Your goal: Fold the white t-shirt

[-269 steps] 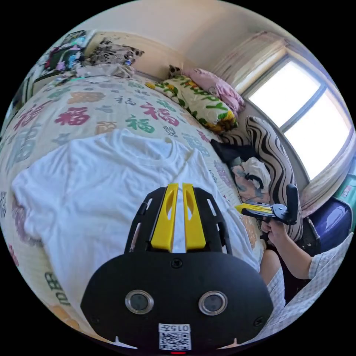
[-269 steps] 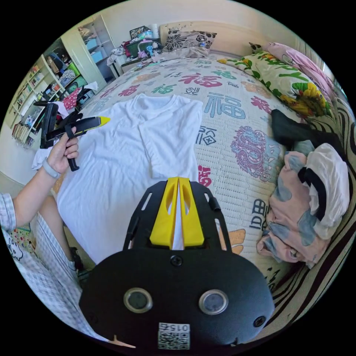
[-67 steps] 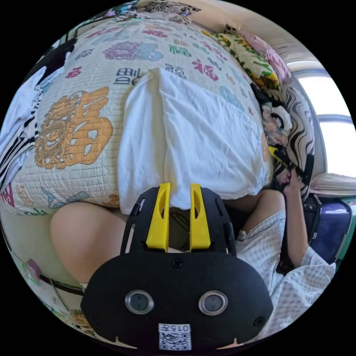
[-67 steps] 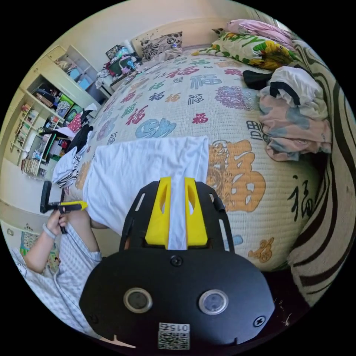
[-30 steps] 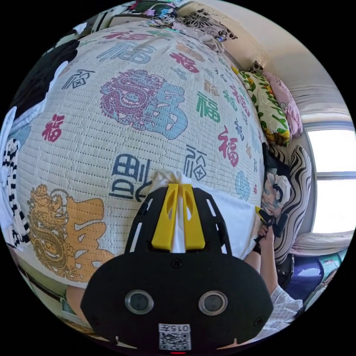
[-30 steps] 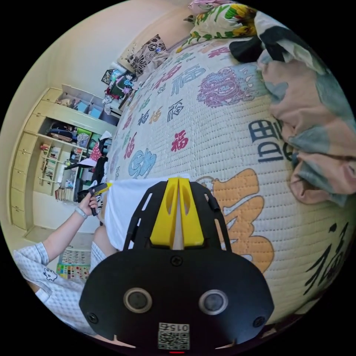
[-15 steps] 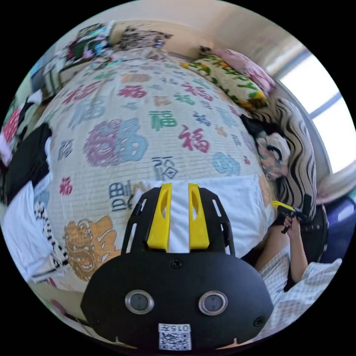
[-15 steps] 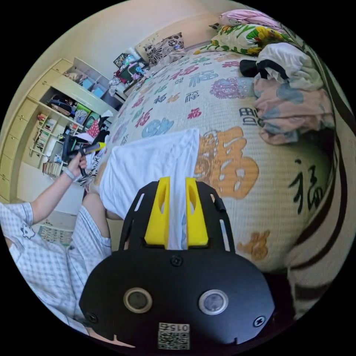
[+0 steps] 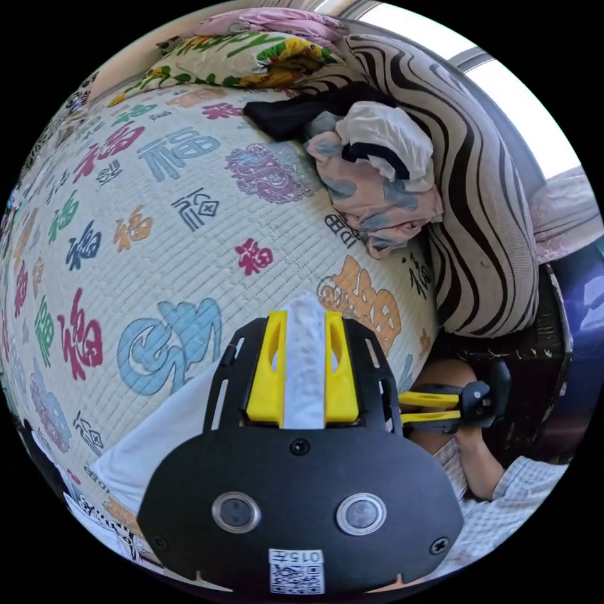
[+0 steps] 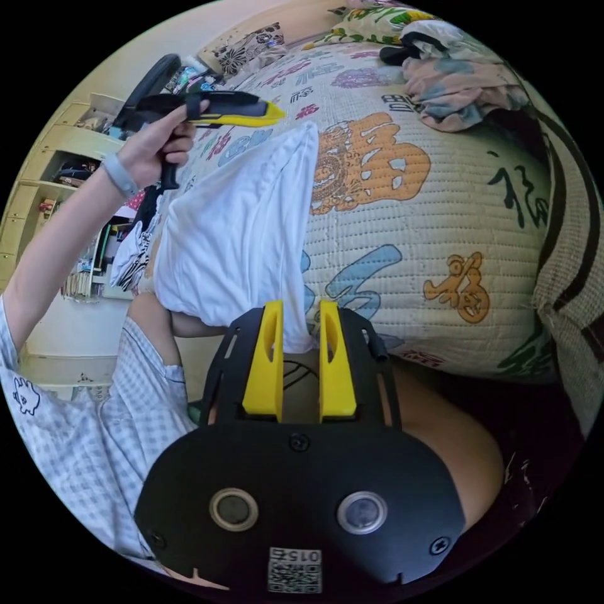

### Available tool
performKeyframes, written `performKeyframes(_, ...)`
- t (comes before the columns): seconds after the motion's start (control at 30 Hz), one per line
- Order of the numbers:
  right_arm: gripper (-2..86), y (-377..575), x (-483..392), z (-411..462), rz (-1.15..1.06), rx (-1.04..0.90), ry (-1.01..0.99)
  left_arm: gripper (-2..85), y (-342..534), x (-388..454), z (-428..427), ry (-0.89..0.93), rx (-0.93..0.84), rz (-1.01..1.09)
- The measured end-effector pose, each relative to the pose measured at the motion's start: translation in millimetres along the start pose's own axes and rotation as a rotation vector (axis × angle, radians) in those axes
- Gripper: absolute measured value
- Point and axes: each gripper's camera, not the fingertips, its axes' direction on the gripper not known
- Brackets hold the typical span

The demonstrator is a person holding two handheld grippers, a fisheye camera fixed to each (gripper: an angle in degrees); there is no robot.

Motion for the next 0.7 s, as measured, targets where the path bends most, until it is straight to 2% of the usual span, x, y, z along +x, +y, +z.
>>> performKeyframes(0.1,4.9,0.2,-2.3,11.3,-0.031,-0.048,-0.086,9.0,-28.0,18.4,31.8,-0.056,-0.067,-0.005)
performKeyframes(0.23,1.9,-1.2,-8.9,21.6,-0.047,-0.082,-0.078,6.7,-49.2,28.6,64.2,-0.198,-0.155,-0.031)
performKeyframes(0.33,-0.3,0.0,-12.4,25.1,-0.046,-0.084,-0.114,2.0,-56.8,27.3,66.0,-0.186,-0.168,-0.036)
performKeyframes(0.5,-0.7,9.2,-20.8,4.9,-0.021,0.059,-0.1,0.2,-71.9,26.3,43.1,-0.148,-0.114,-0.012)
performKeyframes(0.7,-0.5,17.4,-22.8,-31.2,0.04,0.226,-0.061,-0.1,-100.1,19.8,-17.8,-0.05,0.04,0.007)
